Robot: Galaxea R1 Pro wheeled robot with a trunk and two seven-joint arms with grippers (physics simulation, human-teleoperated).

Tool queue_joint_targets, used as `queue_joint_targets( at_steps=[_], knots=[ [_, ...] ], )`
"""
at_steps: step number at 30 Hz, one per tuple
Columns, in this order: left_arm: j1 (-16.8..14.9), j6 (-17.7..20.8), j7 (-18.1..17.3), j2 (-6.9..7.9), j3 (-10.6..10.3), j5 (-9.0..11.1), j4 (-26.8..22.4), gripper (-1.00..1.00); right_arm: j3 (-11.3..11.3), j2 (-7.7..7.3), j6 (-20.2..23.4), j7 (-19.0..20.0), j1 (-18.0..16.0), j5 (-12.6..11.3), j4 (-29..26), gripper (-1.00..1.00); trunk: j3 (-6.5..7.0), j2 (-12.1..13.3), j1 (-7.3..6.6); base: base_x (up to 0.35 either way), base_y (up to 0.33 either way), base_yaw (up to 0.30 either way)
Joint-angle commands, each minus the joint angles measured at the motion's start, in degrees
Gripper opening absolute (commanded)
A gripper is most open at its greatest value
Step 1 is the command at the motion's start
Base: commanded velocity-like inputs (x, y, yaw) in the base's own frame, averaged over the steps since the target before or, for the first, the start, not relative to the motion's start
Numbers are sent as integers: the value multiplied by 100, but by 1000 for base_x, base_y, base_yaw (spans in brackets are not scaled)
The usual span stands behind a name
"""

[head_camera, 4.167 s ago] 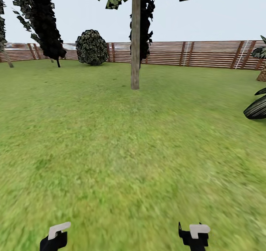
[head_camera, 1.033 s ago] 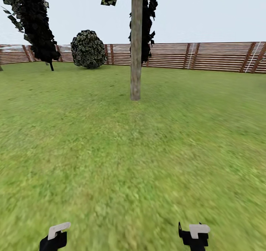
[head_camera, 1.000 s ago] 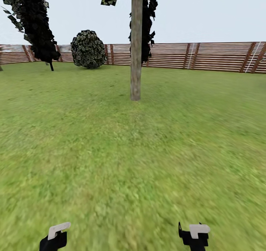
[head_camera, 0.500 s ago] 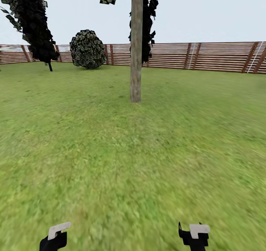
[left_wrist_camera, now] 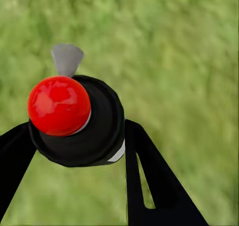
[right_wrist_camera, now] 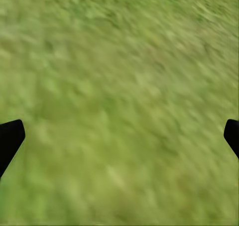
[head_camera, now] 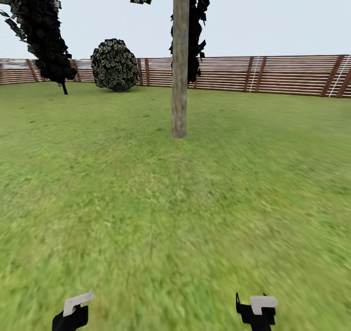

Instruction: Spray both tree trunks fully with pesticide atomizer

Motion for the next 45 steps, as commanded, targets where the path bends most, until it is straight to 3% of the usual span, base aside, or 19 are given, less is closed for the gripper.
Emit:
queue_joint_targets(
  at_steps=[1, 45],
  knots=[
    [1, 0, 0, 0, 0, 1, -1, -100, 2, -1, 0, 0, 0, 0, 0, 100, 0, 0, 0, 340, 0, 0],
    [0, 0, 0, -7, 0, 0, -1, -100, 9, 7, 0, 0, 0, 0, 0, 100, 0, 0, 0, 340, 0, 0]
  ],
)
